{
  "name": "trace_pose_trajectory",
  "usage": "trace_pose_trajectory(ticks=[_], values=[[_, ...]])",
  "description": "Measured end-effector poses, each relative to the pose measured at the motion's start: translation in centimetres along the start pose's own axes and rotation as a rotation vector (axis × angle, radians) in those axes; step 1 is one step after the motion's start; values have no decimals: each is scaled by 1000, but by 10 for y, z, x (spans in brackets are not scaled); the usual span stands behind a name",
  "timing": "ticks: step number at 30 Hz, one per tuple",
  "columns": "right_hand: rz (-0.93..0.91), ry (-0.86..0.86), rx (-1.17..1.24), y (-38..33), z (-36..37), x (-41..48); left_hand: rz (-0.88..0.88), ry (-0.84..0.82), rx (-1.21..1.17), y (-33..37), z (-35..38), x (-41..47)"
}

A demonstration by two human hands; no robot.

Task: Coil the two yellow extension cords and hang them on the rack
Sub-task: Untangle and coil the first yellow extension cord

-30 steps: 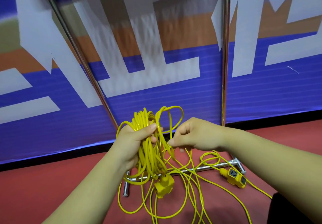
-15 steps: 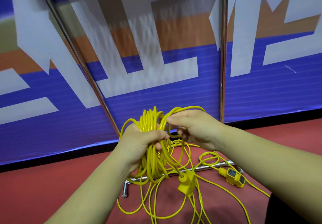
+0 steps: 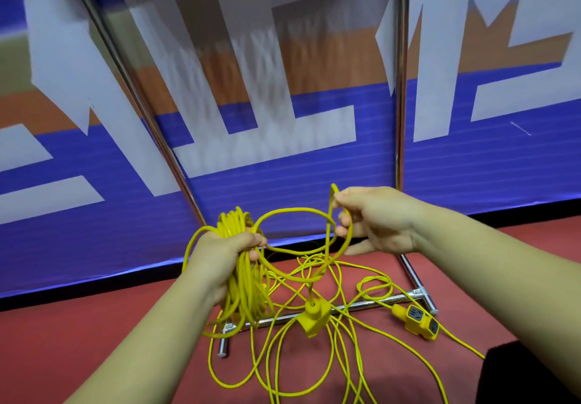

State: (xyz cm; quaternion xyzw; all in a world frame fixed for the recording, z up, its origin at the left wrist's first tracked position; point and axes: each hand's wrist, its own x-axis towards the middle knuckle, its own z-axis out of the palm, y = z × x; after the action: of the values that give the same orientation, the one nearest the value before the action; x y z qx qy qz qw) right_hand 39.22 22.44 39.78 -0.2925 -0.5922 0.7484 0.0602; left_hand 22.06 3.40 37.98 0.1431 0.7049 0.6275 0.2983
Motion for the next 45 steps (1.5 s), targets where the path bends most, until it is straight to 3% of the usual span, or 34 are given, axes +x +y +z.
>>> trace_pose_trajectory(ticks=[4, 10, 15, 19, 24, 28, 36, 41, 45], values=[[12, 40, -448, 20, -10, 11, 3, -58, -3, -2, -1, -1], [70, -117, -1123, 22, -11, 9, 12, -128, -98, 2, 2, -3], [215, -234, -1421, 28, -10, 10, -58, -187, -146, 5, 1, -2], [292, -309, -1504, 34, -8, 13, -178, -246, -204, 9, 3, -5], [253, -335, -1260, 31, -17, 19, -238, -339, -334, 16, 3, -11], [138, -312, -835, 36, -26, 20, -226, -390, -191, 16, 1, -12], [-46, -240, 21, 7, -18, 6, -102, -306, 33, -9, 2, -4], [-172, -202, 332, -10, -16, -1, -158, -274, 8, -22, -3, 11], [-168, -234, 395, -14, -13, -4, -186, -179, 127, -43, 1, 20]])
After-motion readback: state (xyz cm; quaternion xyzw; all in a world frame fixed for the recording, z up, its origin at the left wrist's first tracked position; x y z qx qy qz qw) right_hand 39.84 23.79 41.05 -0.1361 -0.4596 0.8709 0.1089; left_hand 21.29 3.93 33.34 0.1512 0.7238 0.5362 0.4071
